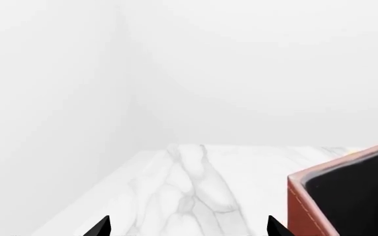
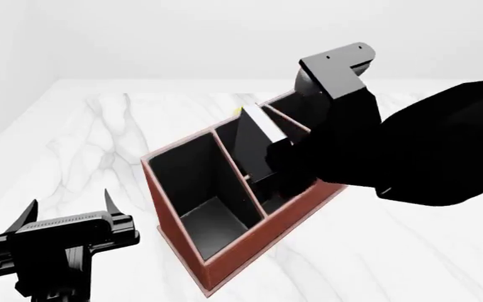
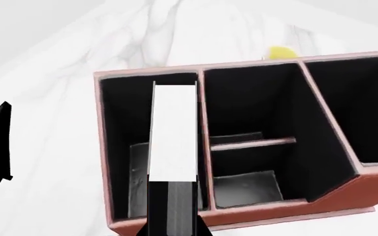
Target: Pick up the book and place it in the left compartment of the caddy.
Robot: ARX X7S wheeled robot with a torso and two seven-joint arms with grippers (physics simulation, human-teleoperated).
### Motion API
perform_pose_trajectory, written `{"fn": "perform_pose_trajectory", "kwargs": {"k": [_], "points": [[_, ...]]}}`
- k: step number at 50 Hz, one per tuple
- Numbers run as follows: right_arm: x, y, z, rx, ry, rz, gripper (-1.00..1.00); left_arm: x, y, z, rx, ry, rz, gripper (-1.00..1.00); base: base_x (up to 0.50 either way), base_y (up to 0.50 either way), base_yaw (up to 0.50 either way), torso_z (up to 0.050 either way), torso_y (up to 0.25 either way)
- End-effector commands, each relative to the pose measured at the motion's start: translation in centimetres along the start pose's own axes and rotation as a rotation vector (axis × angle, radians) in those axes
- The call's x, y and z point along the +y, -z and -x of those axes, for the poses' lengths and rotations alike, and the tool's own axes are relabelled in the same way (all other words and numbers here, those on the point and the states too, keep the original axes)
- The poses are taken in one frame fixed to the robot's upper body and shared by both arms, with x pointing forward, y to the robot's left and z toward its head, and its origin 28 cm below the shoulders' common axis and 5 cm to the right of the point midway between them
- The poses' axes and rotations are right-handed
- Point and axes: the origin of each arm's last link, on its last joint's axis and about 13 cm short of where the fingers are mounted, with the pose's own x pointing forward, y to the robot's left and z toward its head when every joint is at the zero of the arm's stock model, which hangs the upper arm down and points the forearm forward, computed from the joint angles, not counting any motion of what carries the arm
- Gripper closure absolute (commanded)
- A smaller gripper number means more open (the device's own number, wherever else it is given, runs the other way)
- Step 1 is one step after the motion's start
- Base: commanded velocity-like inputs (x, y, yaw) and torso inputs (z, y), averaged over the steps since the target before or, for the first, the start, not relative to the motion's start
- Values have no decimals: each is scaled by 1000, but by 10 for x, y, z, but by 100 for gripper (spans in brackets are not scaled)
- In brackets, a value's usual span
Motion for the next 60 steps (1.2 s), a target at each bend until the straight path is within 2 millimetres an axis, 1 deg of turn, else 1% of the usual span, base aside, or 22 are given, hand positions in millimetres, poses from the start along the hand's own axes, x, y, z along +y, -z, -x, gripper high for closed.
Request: {"fn": "perform_pose_trajectory", "kwargs": {"k": [1, 8, 17, 19, 22, 24, 28, 31, 32, 35, 39, 49, 60], "points": [[17, -10, -27, 23, -62, 55, 100, 1, 3, 0, 6, -4, 0, -100, 0, 0, 0, 0, 0], [20, -8, -48, 46, -97, 56, 100, 0, 3, -1, 6, -1, -1, -100, 0, 0, 0, 0, 1], [23, -14, -78, 74, -95, 55, 100, 0, 3, -1, 7, 1, -1, -100, 0, 0, 0, 0, 1], [23, -12, -89, 96, -86, 54, 100, 0, 3, -1, 7, 2, -1, -100, 0, 0, 0, 0, 0], [23, -11, -96, 107, -88, 54, 100, -1, 4, -1, 7, 2, -1, -100, 0, 0, 0, 0, 0], [22, -10, -104, 114, -83, 51, 100, 0, 4, -1, 8, 2, 0, -100, 0, 0, 0, 0, 0], [21, -11, -111, 121, -85, 51, 100, 0, 4, -1, 7, 2, 0, -100, 0, 0, 0, 0, 3], [19, -10, -122, 136, -78, 45, 100, -1, 3, -2, 6, 4, 0, -100, 0, 0, 0, 0, 0], [19, -10, -123, 136, -78, 45, 100, -1, 3, -2, 6, 4, 0, -100, 0, 0, 0, 0, 0], [19, -5, -133, 164, -70, 47, 100, -1, 4, -2, 7, 2, 2, -100, 0, 0, 0, 0, 3], [17, -2, -142, 187, -45, 49, 100, 0, 4, -2, 9, 1, 2, -100, 0, 0, 0, 0, 0], [19, 7, -152, 225, -45, 59, 100, -1, 6, -1, 12, 2, 4, -100, 0, 0, 0, 0, 1], [21, 12, -161, 225, -69, 53, 100, -1, 8, -1, 14, 4, 4, -100, 0, 0, 0, 0, 2]]}}
